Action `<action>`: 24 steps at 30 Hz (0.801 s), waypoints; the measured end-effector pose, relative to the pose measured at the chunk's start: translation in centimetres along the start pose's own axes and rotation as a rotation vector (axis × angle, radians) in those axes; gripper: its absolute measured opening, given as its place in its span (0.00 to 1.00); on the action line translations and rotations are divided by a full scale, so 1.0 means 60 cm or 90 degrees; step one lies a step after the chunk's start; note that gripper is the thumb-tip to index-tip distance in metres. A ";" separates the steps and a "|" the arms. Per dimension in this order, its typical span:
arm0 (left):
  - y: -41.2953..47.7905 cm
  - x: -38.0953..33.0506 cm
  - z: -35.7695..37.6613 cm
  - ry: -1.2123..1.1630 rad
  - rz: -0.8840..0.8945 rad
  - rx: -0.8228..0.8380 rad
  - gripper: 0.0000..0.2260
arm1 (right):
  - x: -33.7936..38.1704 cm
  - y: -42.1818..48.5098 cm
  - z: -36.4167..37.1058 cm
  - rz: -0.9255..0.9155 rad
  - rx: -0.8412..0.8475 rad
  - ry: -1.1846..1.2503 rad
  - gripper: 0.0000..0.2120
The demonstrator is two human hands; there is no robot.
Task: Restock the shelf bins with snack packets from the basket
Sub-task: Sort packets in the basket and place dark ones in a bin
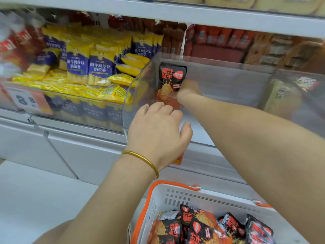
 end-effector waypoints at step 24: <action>-0.052 -0.062 -0.098 -0.067 0.137 -0.286 0.10 | 0.020 -0.260 -0.225 -0.199 -0.005 0.192 0.15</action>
Point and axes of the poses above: each hand's wrist, its own y-axis towards the middle knuckle, its own z-axis out of the palm, x = y × z, the point moved 9 cm from there along y, towards the middle knuckle, and after that the axes turned 6 degrees about -z, right-handed, at the moved point
